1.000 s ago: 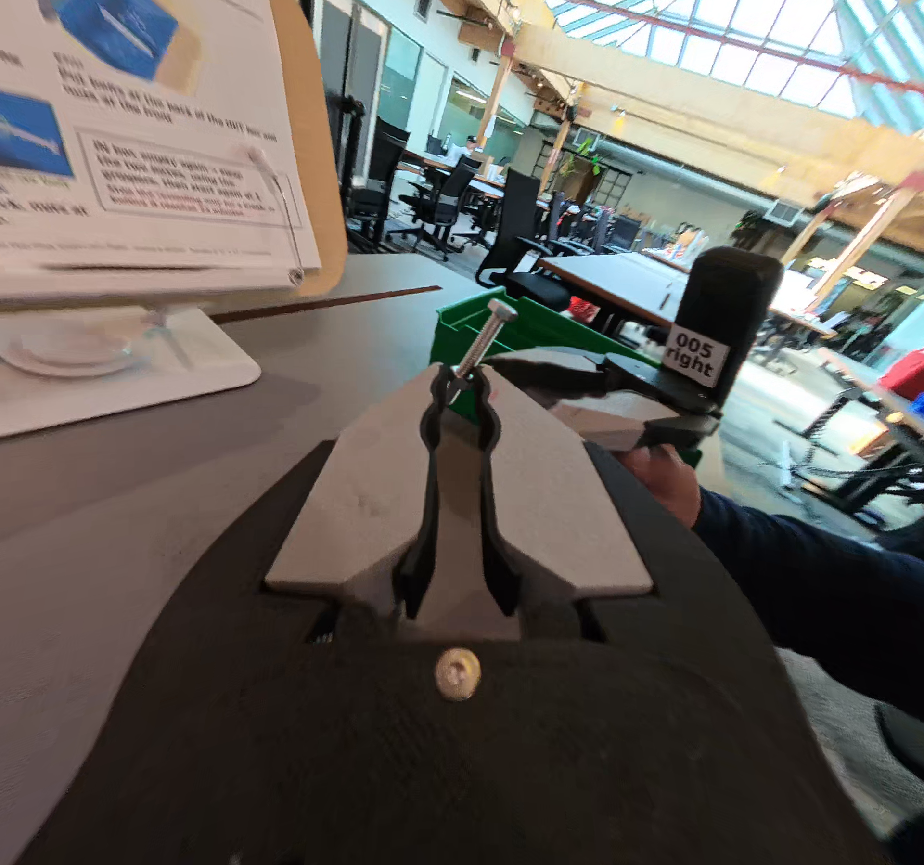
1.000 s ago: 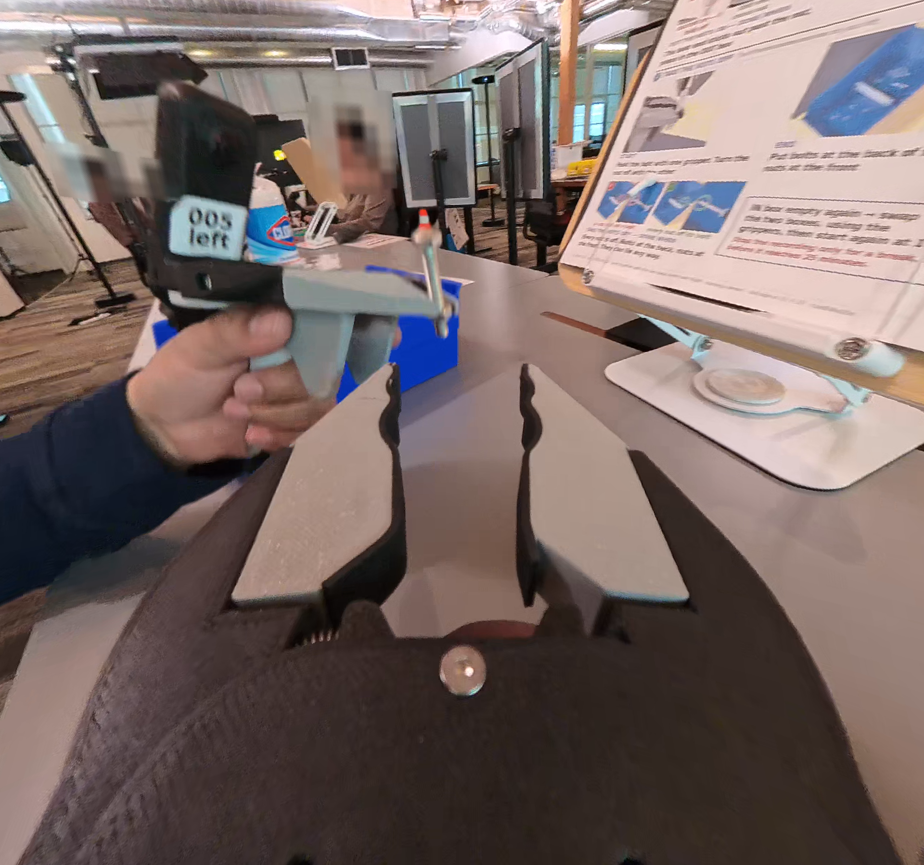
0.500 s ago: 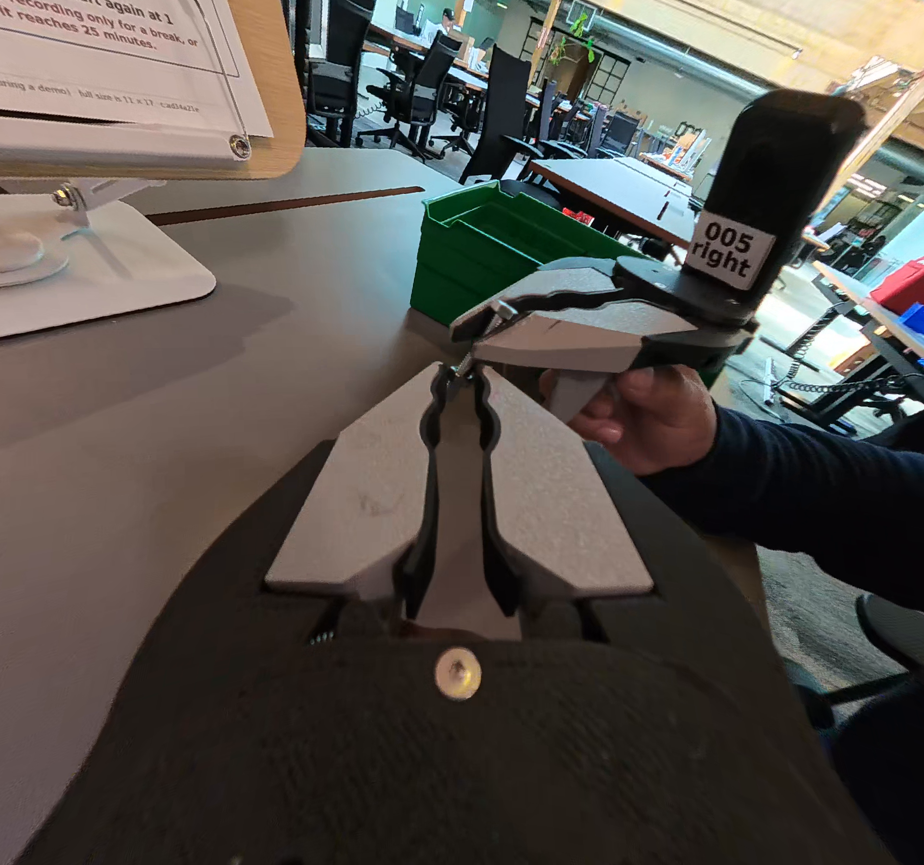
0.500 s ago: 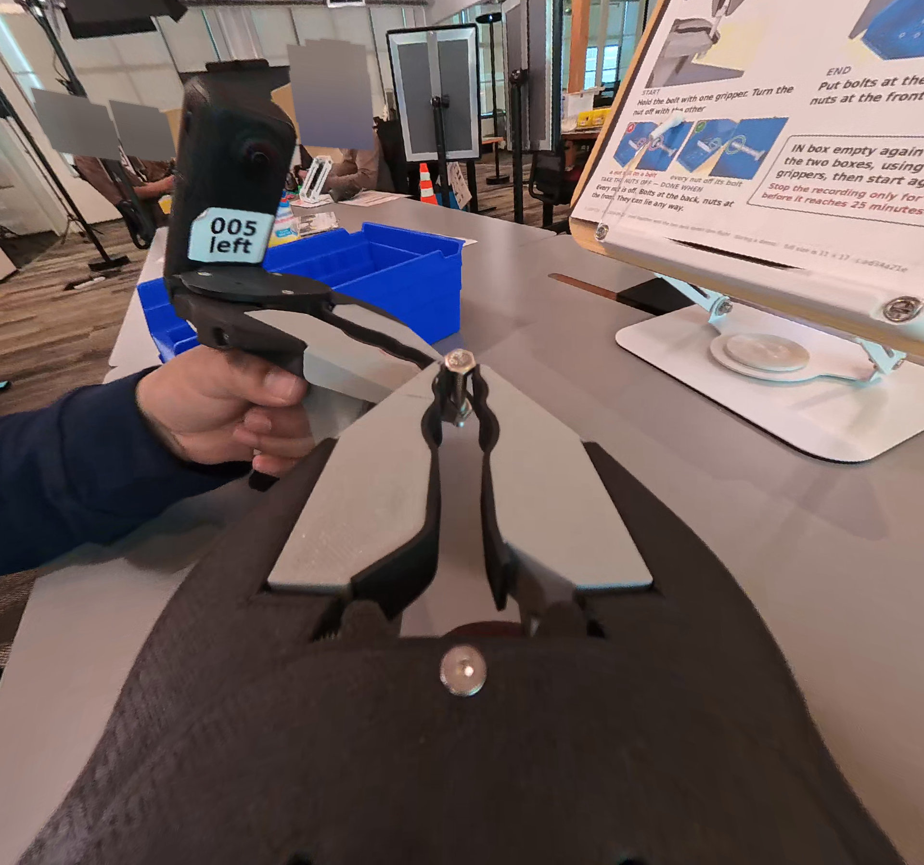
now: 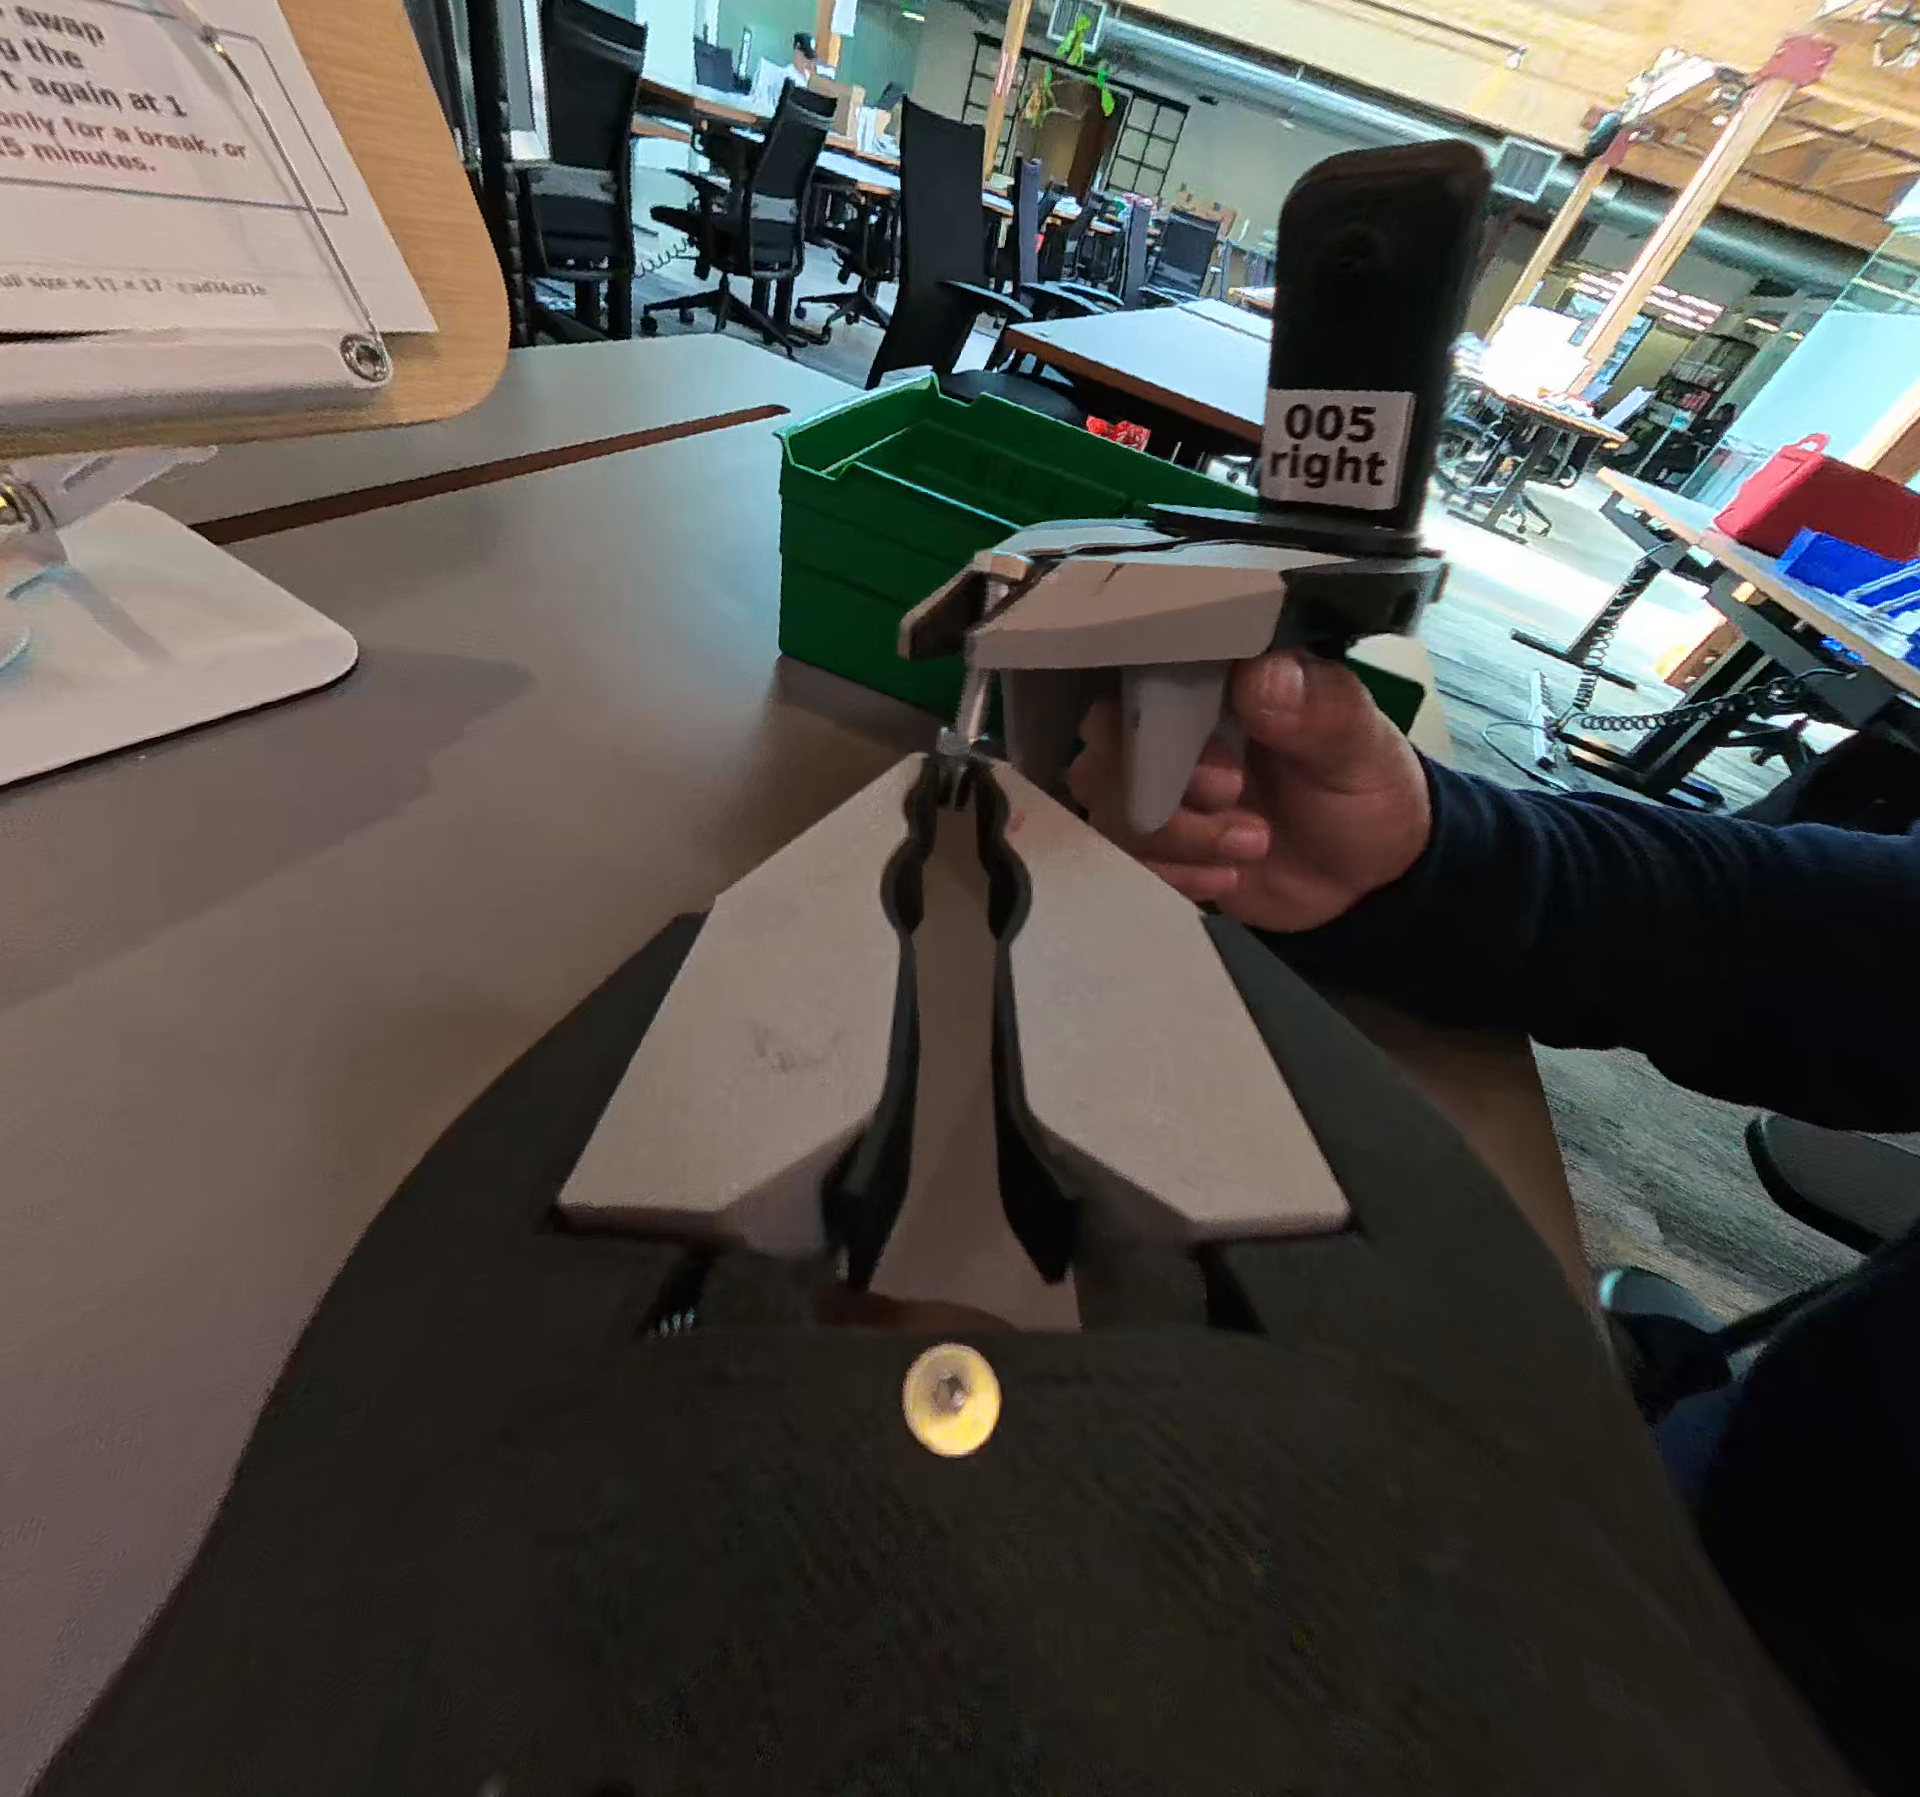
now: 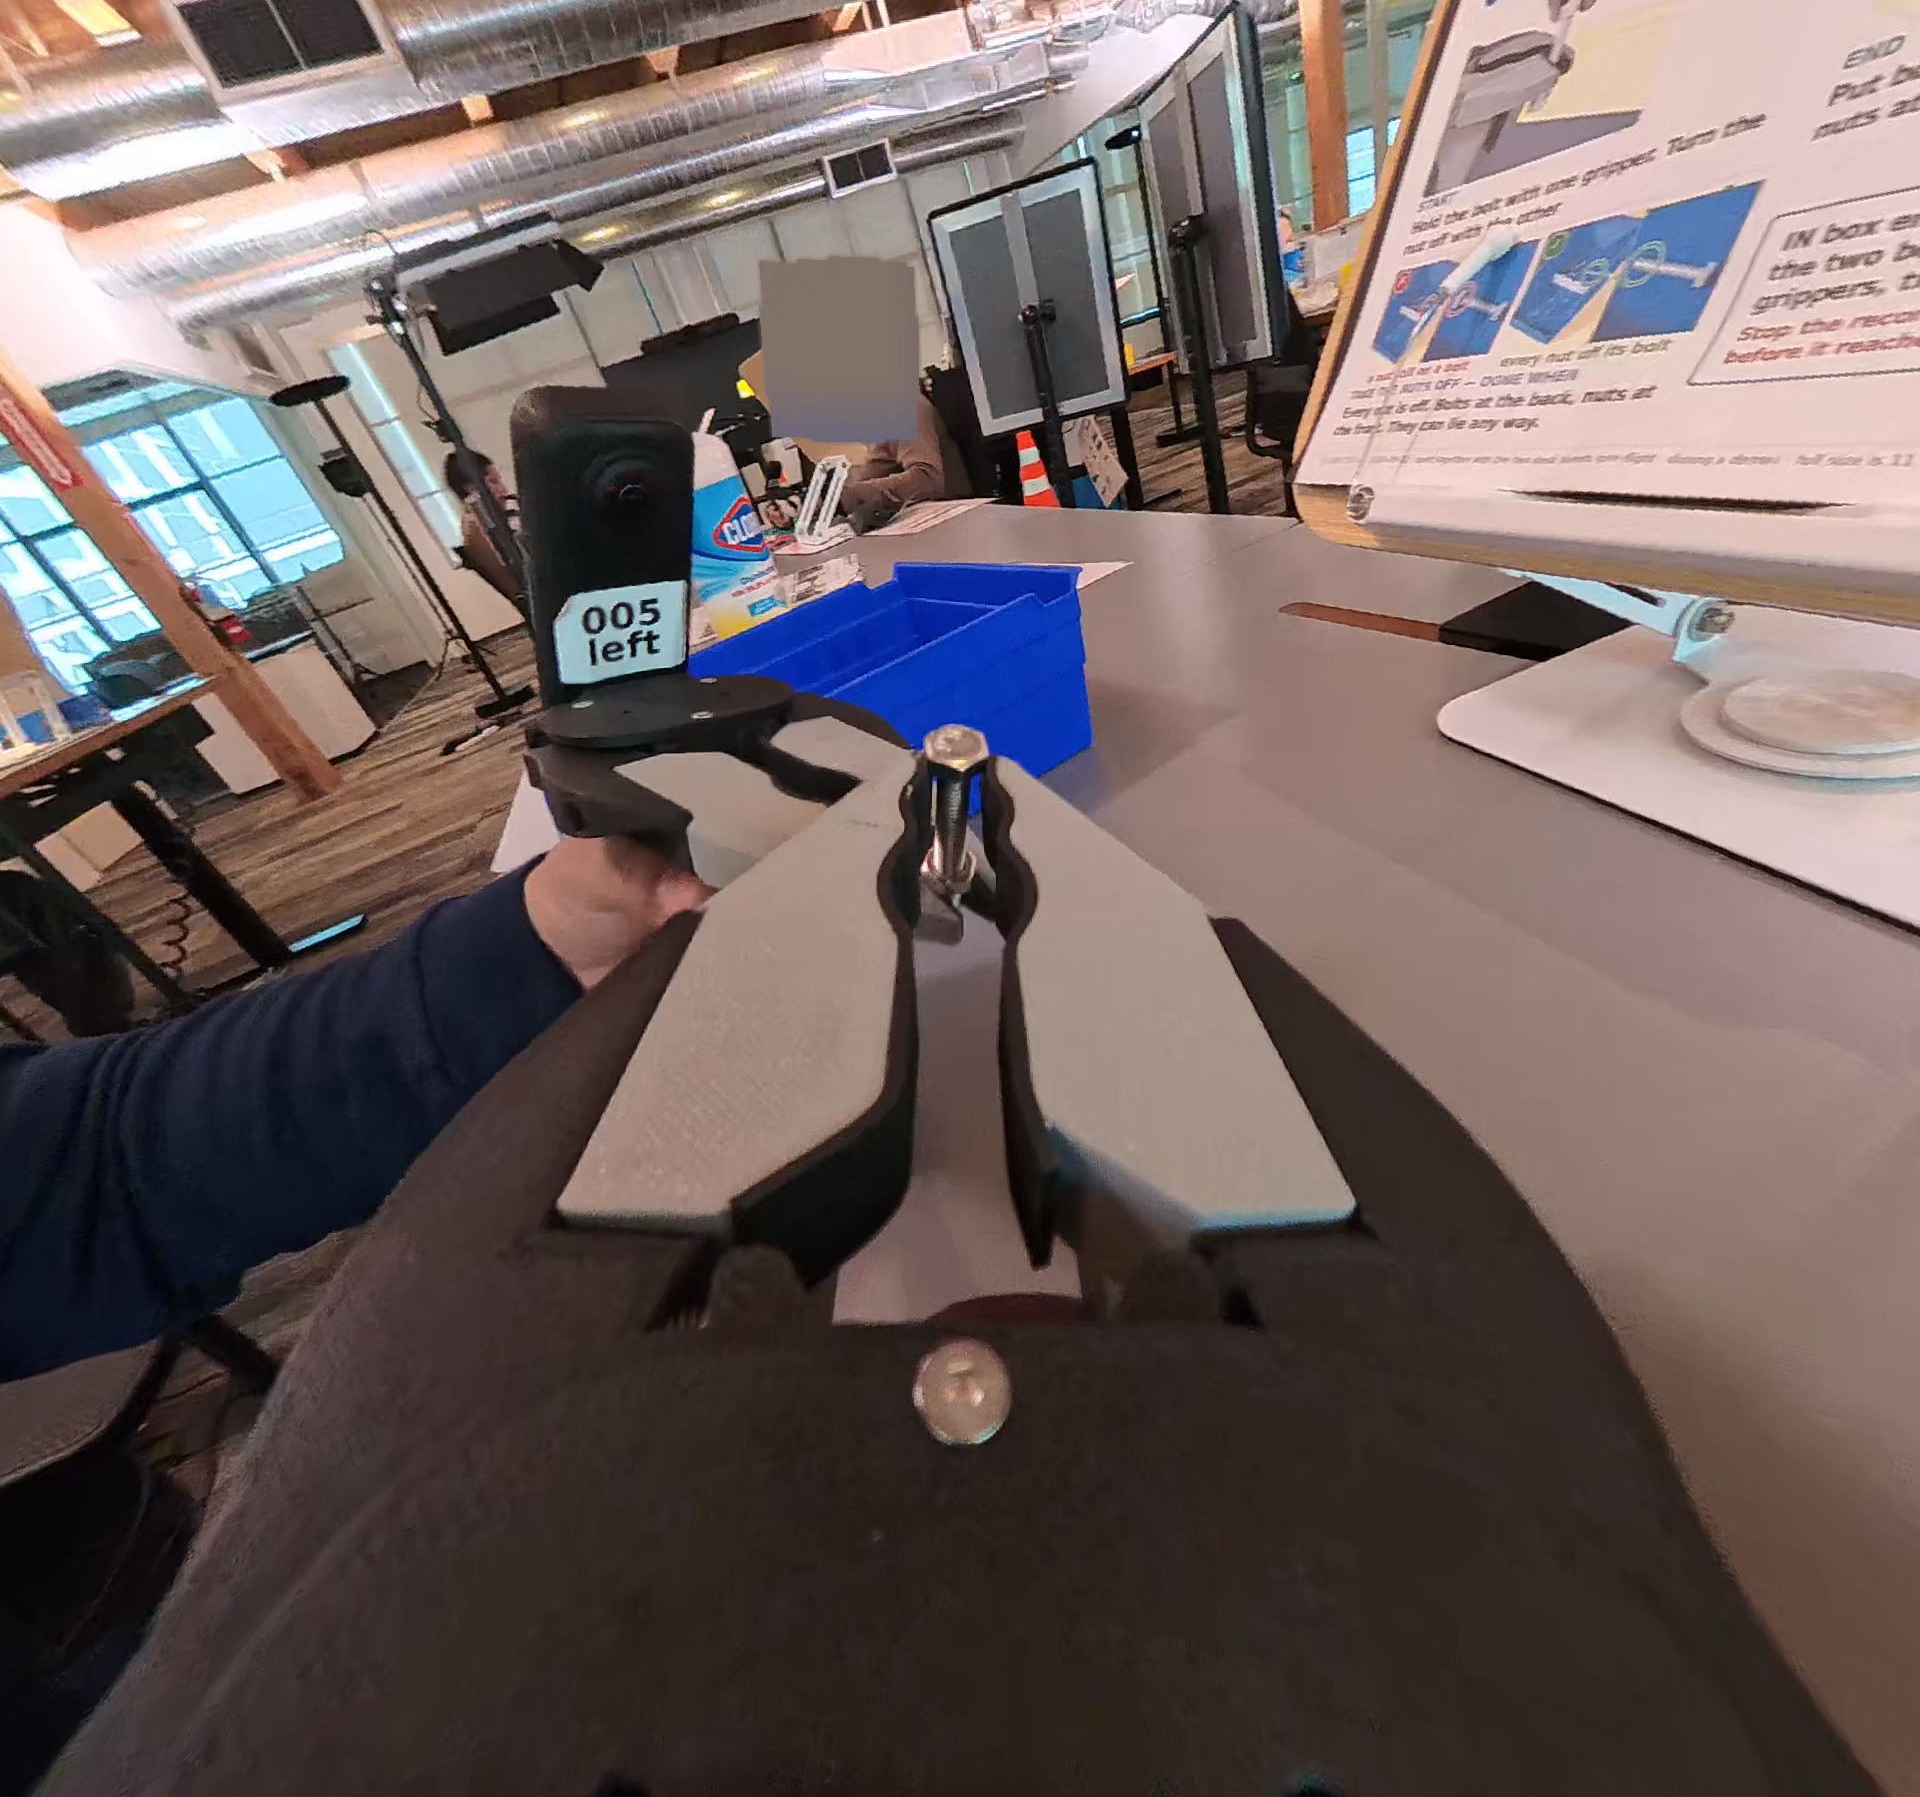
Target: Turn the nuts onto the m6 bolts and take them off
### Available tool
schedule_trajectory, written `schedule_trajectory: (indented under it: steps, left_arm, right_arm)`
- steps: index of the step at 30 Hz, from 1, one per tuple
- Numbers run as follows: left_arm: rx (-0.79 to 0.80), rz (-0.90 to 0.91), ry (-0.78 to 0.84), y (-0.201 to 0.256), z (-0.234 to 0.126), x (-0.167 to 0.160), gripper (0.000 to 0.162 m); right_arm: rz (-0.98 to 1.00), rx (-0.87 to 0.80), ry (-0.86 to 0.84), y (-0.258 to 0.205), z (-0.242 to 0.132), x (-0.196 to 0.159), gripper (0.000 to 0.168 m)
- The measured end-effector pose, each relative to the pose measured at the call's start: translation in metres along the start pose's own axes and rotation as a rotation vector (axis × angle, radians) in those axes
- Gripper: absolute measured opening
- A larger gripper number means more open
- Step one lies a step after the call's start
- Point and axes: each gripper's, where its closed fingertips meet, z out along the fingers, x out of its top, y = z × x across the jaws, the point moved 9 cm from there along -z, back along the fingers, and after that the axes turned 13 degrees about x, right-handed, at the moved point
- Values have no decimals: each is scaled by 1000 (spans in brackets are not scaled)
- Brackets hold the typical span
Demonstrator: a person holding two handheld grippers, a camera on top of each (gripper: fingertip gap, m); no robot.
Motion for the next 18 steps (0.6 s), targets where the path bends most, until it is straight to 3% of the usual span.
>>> schedule_trajectory:
  steps: [7, 12, 18]
  left_arm:
    - [-98, 58, -10, -1, -14, 5, 3]
    - [-224, -43, 17, -6, -24, 9, 3]
    - [-163, -33, 22, -10, -26, 11, 2]
  right_arm:
    - [-16, 122, -66, -5, -2, 2, 5]
    - [6, 216, -63, -10, -1, 4, 2]
    - [50, 205, -78, -2, -7, 4, 0]
